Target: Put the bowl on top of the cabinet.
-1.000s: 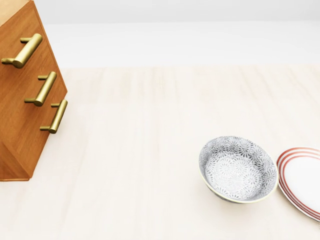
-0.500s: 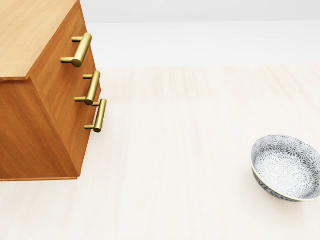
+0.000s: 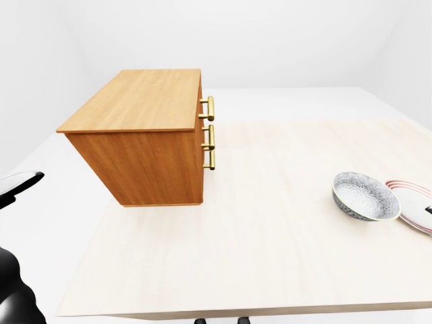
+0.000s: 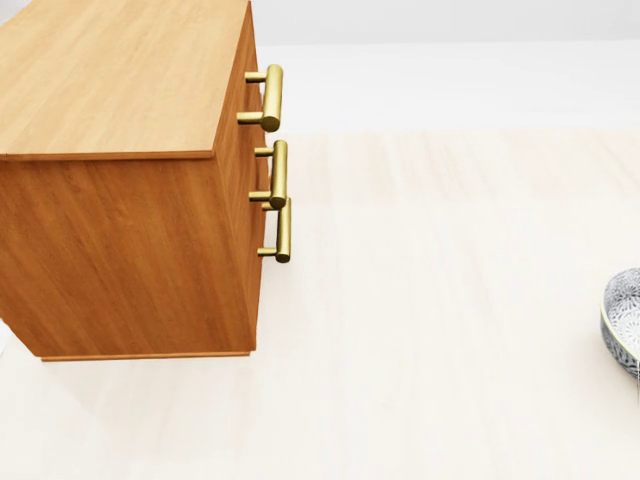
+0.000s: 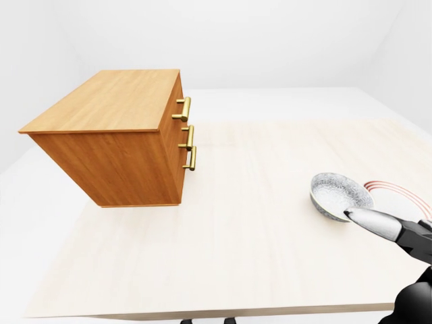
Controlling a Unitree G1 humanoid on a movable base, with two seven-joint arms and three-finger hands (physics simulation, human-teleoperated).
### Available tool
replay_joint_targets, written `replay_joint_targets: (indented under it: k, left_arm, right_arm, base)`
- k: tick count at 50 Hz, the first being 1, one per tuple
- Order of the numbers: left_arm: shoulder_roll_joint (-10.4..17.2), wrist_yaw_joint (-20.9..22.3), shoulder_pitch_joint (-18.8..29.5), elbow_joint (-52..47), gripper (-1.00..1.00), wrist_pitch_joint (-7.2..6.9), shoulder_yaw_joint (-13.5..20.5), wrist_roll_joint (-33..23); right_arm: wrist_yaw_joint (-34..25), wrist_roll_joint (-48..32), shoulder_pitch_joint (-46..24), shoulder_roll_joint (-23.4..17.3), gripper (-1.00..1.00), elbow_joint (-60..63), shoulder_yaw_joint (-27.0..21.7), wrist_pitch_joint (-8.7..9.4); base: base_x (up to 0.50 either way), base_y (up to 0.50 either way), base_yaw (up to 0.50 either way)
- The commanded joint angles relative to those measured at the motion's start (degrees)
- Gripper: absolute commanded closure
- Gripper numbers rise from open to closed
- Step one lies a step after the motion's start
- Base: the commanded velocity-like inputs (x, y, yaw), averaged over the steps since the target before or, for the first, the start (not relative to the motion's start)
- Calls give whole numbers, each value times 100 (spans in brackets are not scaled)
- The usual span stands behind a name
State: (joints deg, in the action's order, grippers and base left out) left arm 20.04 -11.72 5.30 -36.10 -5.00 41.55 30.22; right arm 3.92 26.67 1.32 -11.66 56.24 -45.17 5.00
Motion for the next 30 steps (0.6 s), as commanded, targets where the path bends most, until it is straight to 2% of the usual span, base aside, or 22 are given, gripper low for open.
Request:
replay_joint_targets:
  k: [1, 6, 13, 19, 26, 27, 30]
  left_arm:
    - [-5, 7, 7, 41, -100, 0, -23, -19]
    - [-4, 3, 7, 43, -100, 0, -24, -17]
    - [-12, 7, 5, 48, -100, 0, -43, -34]
    - [-9, 5, 15, 34, -100, 0, -48, -33]
    - [-10, 0, 4, 4, -100, 0, -24, -20]
    - [-19, 10, 23, 75, -100, 0, -82, -74]
    - [-11, 3, 18, 45, -100, 0, -70, -69]
  right_arm:
    - [33, -40, -14, -14, -100, -20, 48, 0]
    - [75, 21, -25, -3, -100, -12, -21, 0]
    - [99, -2, -28, -16, -100, -52, 66, 0]
    - [34, -536, -379, -296, -100, -880, 580, 0]
    - [34, -1340, -1195, -1105, -100, -2028, 898, 0]
    - [-304, -1829, -1551, -1787, -100, -3293, 1148, 0]
    - [-601, -2457, -1785, -2121, -100, -3898, 1362, 0]
  base:
    - [13, 50, 0]
    - [13, 38, 0]
    - [0, 0, 0]
    - [0, 0, 0]
    - [0, 0, 0]
    - [0, 0, 0]
    - [0, 0, 0]
